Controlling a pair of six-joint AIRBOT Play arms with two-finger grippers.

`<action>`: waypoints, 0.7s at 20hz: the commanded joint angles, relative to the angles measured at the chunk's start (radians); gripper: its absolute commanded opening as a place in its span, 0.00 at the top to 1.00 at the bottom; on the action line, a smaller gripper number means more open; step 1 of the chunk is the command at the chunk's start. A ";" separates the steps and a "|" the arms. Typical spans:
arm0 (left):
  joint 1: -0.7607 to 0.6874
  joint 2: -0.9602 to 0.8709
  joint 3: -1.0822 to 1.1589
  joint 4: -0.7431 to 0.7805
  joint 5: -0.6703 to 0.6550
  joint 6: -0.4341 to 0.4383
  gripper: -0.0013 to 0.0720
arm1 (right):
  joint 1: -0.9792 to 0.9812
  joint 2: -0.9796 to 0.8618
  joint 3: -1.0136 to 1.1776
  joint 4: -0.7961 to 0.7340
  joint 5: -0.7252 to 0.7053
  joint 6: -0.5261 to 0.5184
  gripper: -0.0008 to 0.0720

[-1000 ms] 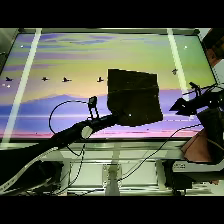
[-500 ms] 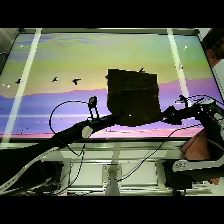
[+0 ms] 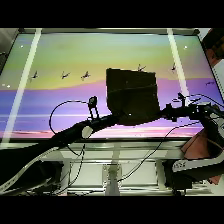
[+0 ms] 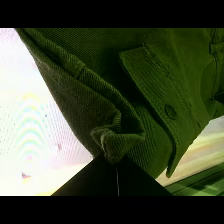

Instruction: Fold the clothes and pants, and hang the long-sleeved shirts on hangers.

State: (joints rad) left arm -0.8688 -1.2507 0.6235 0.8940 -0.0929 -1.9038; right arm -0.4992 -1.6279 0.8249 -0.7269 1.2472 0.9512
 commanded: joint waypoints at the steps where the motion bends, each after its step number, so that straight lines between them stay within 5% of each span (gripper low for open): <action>1: 0.002 0.010 0.000 0.000 0.009 0.013 0.94 | 0.002 0.003 0.002 0.065 0.144 -0.102 0.94; 8: 0.141 0.315 0.004 0.007 0.207 0.184 0.94 | 0.010 0.292 0.002 0.567 0.330 -0.239 0.94; 14: 0.159 0.646 0.030 0.214 0.322 0.184 0.94 | 0.034 0.805 0.002 0.701 0.224 -0.105 0.94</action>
State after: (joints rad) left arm -0.7204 -0.7452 0.6376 1.0027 0.1719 -1.7298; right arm -0.4709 -1.0397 0.8261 -0.1127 1.5181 0.7784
